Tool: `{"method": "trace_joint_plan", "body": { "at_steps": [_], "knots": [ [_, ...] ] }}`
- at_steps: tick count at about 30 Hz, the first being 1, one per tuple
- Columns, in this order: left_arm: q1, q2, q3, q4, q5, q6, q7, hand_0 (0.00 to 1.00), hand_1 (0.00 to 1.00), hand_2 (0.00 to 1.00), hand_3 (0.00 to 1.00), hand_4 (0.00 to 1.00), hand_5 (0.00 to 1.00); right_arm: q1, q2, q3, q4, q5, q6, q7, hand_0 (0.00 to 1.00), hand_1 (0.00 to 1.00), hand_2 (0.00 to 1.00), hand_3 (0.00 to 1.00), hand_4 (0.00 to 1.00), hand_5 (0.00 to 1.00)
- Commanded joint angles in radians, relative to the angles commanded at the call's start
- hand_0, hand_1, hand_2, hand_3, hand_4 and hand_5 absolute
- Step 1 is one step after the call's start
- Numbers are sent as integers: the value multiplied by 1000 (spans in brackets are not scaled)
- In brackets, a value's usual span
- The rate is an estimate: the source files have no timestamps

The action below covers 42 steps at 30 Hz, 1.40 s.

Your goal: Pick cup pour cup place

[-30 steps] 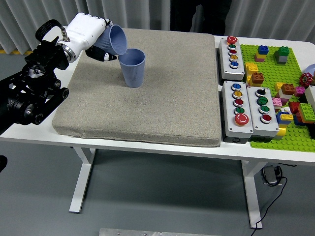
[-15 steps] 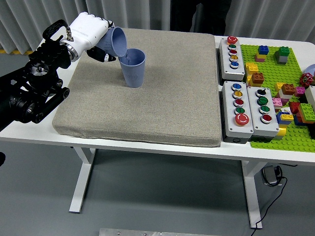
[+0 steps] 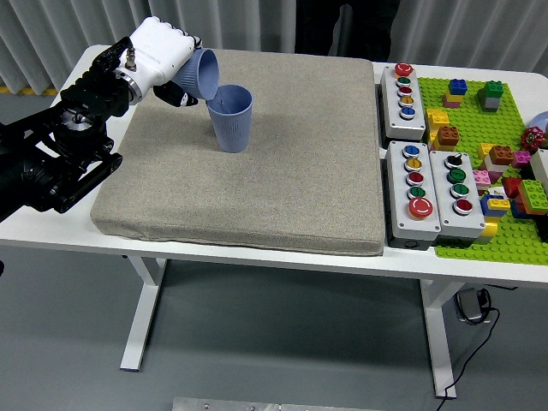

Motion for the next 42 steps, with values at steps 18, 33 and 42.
{"method": "trace_joint_plan", "body": {
  "at_steps": [18, 33, 42],
  "knots": [
    [-56, 8, 74, -26, 14, -3, 38, 479, 485, 515, 567, 839, 184, 8, -3, -3, 0, 2, -1, 1, 700, 710, 679, 640, 83, 341],
    [-88, 8, 160, -22, 14, -15, 58, 480, 489, 518, 567, 831, 165, 9, -2, -5, 0, 4, -1, 1, 700, 710, 679, 640, 83, 341],
    [-77, 14, 157, -30, 14, -7, 54, 484, 489, 518, 568, 830, 160, 7, -1, -4, 0, 0, -1, 0, 700, 710, 678, 640, 83, 342]
  ]
}}
